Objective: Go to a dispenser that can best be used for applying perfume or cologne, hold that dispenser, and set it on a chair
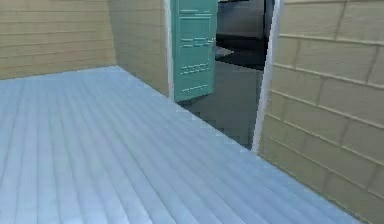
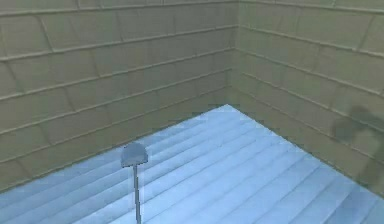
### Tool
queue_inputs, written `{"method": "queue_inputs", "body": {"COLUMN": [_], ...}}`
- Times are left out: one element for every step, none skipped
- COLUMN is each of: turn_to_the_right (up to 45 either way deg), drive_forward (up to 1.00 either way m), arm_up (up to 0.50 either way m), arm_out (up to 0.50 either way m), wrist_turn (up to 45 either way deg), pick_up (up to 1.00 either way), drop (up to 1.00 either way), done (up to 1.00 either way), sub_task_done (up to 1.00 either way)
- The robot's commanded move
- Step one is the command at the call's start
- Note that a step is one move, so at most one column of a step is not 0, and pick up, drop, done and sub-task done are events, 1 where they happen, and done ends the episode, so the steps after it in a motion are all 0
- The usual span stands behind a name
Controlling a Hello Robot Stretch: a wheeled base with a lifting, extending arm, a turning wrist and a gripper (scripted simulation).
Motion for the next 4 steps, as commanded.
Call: {"method": "queue_inputs", "body": {"turn_to_the_right": [0.0, 0.0, 6.0, 0.0], "drive_forward": [1.00, 0.75, 0.00, 0.60], "arm_up": [0.00, 0.00, 0.00, 0.00], "arm_out": [0.00, 0.00, 0.00, 0.00], "wrist_turn": [0.0, 0.0, 0.0, 0.0], "pick_up": [0.00, 0.00, 0.00, 0.00], "drop": [0.00, 0.00, 0.00, 0.00], "done": [0.00, 0.00, 0.00, 0.00], "sub_task_done": [0.00, 0.00, 0.00, 0.00]}}
